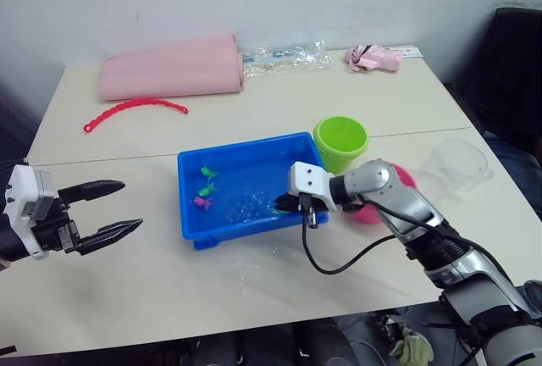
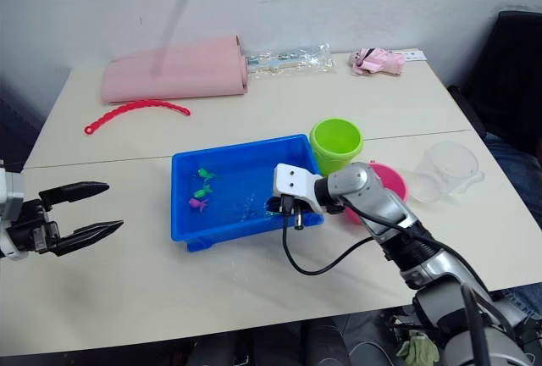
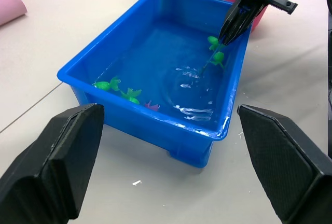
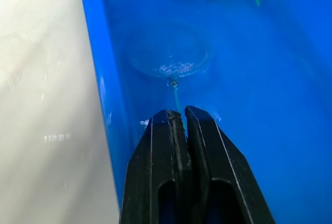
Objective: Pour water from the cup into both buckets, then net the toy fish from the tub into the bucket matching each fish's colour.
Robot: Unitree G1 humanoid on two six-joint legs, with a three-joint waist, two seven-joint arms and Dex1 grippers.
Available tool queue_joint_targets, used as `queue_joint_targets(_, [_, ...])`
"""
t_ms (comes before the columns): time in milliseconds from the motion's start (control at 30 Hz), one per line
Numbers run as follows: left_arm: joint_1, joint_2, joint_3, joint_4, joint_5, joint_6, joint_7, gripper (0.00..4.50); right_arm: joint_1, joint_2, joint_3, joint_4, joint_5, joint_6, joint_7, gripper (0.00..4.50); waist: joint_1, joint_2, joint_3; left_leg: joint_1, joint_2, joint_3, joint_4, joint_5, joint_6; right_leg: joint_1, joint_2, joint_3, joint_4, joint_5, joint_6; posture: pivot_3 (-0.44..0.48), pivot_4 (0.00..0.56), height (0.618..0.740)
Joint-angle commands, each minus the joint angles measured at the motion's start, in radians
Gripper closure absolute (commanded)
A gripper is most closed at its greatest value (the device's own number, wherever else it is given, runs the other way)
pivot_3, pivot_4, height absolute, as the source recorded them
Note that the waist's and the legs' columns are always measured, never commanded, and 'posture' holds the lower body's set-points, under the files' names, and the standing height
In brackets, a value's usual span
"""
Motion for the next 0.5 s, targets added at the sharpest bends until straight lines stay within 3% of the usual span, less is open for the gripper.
queue_joint_targets(33, [-0.004,0.010,0.022,-0.033,-0.010,-0.001,0.004,0.03,-0.013,0.070,0.008,0.030,-0.039,-0.011,-0.032,4.50,-0.006,-0.001,0.000,0.000,0.000,0.000,0.000,0.000,0.000,0.000,0.000,0.000,0.000,0.000,0.000,0.000,0.150,0.740])
queue_joint_targets(233, [-0.014,-0.001,-0.001,-0.050,-0.009,0.006,0.024,0.03,0.000,0.203,-0.019,0.085,-0.063,-0.036,-0.119,4.50,-0.012,-0.001,-0.001,0.000,0.000,0.000,0.000,0.000,-0.001,0.000,0.000,0.000,0.001,0.000,0.000,0.000,0.150,0.740])
queue_joint_targets(500, [-0.034,0.002,-0.026,-0.043,-0.009,0.011,0.028,0.03,0.031,0.242,-0.073,0.111,-0.036,-0.149,-0.105,4.50,-0.013,-0.001,-0.001,0.000,0.000,0.000,-0.001,0.000,-0.001,0.000,0.001,0.000,0.003,0.000,0.000,0.000,0.150,0.740])
